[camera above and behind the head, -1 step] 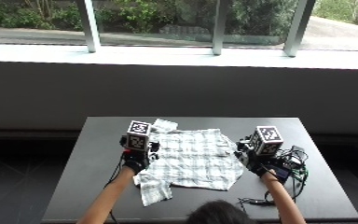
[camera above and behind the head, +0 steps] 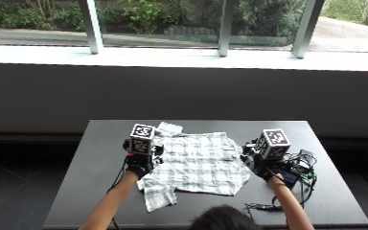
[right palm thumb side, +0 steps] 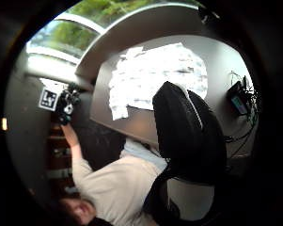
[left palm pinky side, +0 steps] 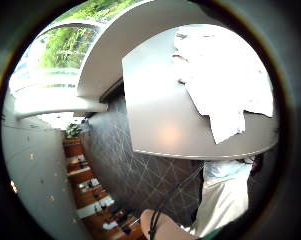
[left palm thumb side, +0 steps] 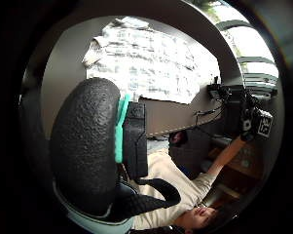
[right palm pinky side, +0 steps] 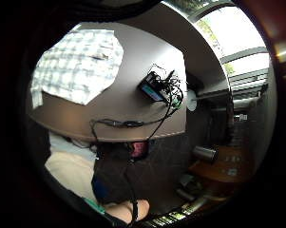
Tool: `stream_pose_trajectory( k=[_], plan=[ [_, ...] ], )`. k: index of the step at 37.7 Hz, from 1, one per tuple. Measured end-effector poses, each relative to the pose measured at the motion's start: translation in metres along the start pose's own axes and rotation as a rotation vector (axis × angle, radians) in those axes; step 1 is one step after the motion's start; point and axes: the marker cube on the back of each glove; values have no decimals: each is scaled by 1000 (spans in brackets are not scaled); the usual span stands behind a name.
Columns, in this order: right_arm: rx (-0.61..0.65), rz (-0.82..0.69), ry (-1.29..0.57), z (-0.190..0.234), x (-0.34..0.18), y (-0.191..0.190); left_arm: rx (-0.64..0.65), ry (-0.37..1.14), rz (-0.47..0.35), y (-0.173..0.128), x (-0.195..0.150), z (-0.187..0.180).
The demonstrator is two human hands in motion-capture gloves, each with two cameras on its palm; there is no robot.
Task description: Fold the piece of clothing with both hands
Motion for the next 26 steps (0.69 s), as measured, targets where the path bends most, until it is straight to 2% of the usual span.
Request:
stream_pose_trajectory(
  k=[8,14,23,26],
  plan=[
    [-9,2,-17,3,11,2,-64,42,40,-1,5,8],
    [-38,-33,-5,-3,2,10,-64,102,84,15,11,9],
    [-108,-77,46,-4,-11,17,-71,86,126,40,12,6],
    [-132,-86,65,-4,-14,19,-81,88,128,40,11,10]
  ],
)
